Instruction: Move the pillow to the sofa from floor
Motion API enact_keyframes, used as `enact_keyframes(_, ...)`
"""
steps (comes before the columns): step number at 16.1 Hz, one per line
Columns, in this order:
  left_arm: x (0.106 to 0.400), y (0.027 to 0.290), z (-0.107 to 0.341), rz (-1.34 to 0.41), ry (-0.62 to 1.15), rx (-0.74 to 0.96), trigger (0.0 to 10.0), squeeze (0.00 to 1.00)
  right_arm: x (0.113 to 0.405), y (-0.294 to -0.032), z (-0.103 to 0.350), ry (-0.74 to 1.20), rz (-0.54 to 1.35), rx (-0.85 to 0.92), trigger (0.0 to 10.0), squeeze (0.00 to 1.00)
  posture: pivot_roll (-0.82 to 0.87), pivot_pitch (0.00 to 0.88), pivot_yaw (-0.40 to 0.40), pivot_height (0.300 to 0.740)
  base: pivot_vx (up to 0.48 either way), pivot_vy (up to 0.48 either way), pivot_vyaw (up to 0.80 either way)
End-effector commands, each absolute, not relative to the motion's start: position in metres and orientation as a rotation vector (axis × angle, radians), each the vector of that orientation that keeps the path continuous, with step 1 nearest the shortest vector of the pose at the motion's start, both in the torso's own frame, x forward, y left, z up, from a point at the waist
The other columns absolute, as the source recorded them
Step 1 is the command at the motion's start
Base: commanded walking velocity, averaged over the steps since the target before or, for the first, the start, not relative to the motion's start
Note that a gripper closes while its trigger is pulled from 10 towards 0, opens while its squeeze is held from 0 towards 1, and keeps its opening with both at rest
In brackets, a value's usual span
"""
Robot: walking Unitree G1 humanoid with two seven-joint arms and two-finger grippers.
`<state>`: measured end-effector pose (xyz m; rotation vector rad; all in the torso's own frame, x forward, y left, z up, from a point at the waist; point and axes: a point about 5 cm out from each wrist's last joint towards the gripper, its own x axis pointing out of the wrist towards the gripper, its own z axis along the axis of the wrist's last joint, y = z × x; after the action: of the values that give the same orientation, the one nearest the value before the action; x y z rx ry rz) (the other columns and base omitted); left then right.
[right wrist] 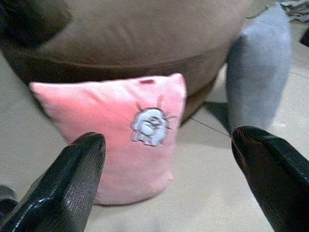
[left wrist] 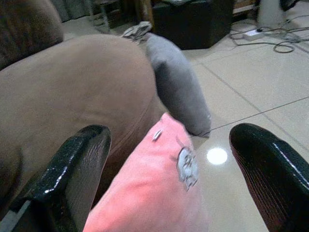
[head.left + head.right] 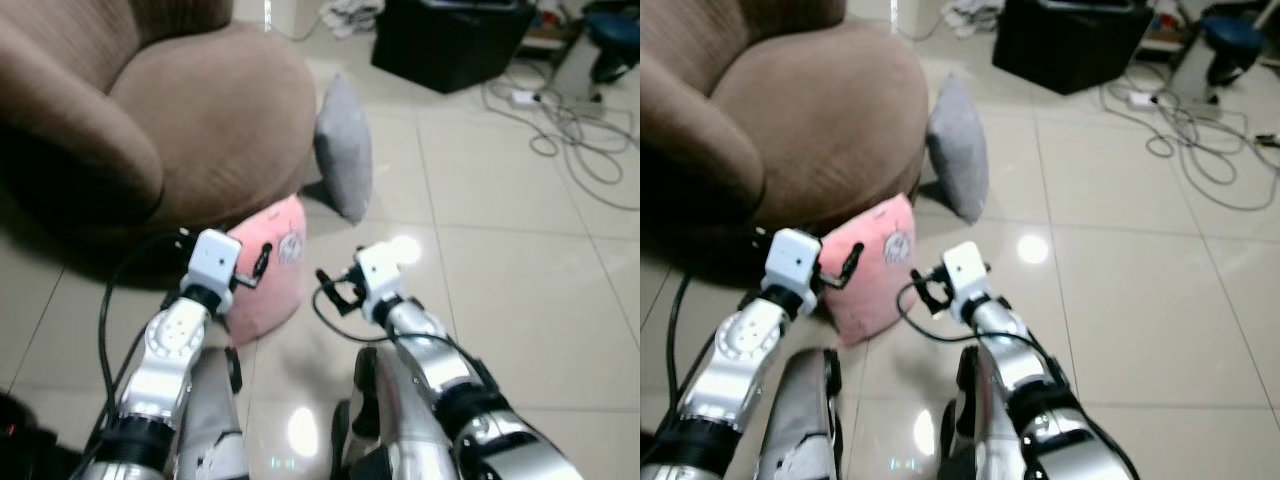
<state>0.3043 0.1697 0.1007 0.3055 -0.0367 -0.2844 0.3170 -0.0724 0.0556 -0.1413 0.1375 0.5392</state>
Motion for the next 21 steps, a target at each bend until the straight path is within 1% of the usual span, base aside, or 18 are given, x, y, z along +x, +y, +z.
enact_keyframes(1, 0.3015, 0.1718, 0.0983, -0.280, -0.025, 0.304, 10.0, 1.00, 0.3168, -0.0707, 0.0572, 0.135, 0.551, -0.133, 10.0, 0.00, 0.08, 0.266, -0.115, 0.561, 0.480, 0.000, 0.00)
enact_keyframes(4, 0.3001, 0.1715, 0.0985, -0.276, -0.031, 0.291, 10.0, 1.00, 0.3168, -0.0695, 0.0588, 0.125, 0.560, -0.126, 10.0, 0.00, 0.09, 0.263, -0.115, 0.561, 0.474, 0.000, 0.00)
enact_keyframes(6, 0.3002, 0.1728, 0.1000, -0.263, -0.043, 0.297, 10.0, 1.00, 0.3167, -0.0689, 0.0585, 0.132, 0.575, -0.148, 10.0, 0.00, 0.09, 0.257, -0.117, 0.556, 0.000, 0.000, 0.00)
enact_keyframes(14, 0.3028, 0.1714, 0.1021, -0.260, -0.055, 0.288, 10.0, 1.00, 0.3168, -0.0723, 0.0579, 0.138, 0.566, -0.139, 10.0, 0.00, 0.08, 0.250, -0.125, 0.477, 0.000, 0.000, 0.00)
enact_keyframes(17, 0.3022, 0.1720, 0.1002, -0.249, -0.045, 0.284, 10.0, 1.00, 0.3185, -0.0736, 0.0603, 0.129, 0.558, -0.137, 10.0, 0.00, 0.08, 0.254, -0.131, 0.472, 0.000, 0.000, 0.00)
enact_keyframes(21, 0.3031, 0.1717, 0.0982, -0.236, -0.034, 0.281, 10.0, 1.00, 0.3178, -0.0741, 0.0597, 0.134, 0.562, -0.137, 10.0, 0.00, 0.08, 0.263, -0.139, 0.472, 0.000, 0.424, 0.00)
